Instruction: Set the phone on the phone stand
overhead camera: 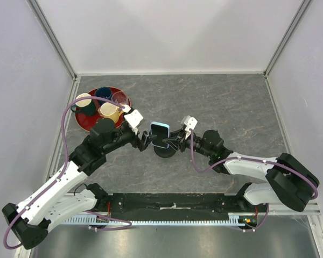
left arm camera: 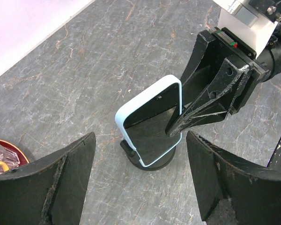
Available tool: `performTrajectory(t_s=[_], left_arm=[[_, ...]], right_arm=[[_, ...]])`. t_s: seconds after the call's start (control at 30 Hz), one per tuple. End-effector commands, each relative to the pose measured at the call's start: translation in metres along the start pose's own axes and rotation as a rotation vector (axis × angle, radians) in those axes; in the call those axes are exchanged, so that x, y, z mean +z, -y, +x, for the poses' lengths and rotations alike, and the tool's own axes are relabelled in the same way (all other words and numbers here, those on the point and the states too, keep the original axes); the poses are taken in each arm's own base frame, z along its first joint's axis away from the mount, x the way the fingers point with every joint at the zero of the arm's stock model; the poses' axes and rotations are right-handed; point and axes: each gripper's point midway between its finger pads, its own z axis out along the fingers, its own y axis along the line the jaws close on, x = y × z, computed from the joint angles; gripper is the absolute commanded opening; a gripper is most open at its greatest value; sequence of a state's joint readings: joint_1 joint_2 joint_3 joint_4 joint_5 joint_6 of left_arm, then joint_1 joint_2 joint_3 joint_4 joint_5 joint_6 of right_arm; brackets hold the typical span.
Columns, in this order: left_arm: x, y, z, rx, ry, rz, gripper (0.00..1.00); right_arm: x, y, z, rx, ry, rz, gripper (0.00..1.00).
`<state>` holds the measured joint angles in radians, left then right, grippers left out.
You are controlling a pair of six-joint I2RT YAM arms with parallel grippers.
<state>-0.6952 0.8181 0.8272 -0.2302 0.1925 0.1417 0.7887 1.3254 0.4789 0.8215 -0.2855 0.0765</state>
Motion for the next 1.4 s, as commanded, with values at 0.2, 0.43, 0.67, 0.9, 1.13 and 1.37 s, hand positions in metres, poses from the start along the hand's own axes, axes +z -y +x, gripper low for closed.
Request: performTrajectory(t_s=[0.2, 0.43, 0.67, 0.9, 1.13, 1.37], left_arm=[[-0.005, 0.000, -0.015, -0.026, 0.053, -0.003, 0.84], [-0.004, 0.000, -0.015, -0.029, 0.051, -0.004, 0.83], [-0.002, 0.002, -0.014, -0.033, 0.047, 0.010, 0.83], [-0.004, 0.004, -0.016, -0.035, 0.054, 0.019, 0.83], [-0.003, 0.006, -0.016, -0.038, 0.053, 0.027, 0.83], [-0.002, 0.007, -0.015, -0.041, 0.050, 0.033, 0.82]], right_arm=[[-0.026, 0.039, -0.016, 0.053, 0.161, 0.264, 0.00], [-0.056, 0.065, -0.028, 0.062, 0.237, 0.455, 0.00], [-0.091, 0.105, -0.024, 0.119, 0.284, 0.736, 0.00], [-0.151, 0.140, -0.020, 0.161, 0.340, 1.083, 0.00], [-0.197, 0.157, -0.020, 0.129, 0.337, 1.328, 0.00], [-0.243, 0.176, -0.015, 0.130, 0.310, 1.598, 0.00]])
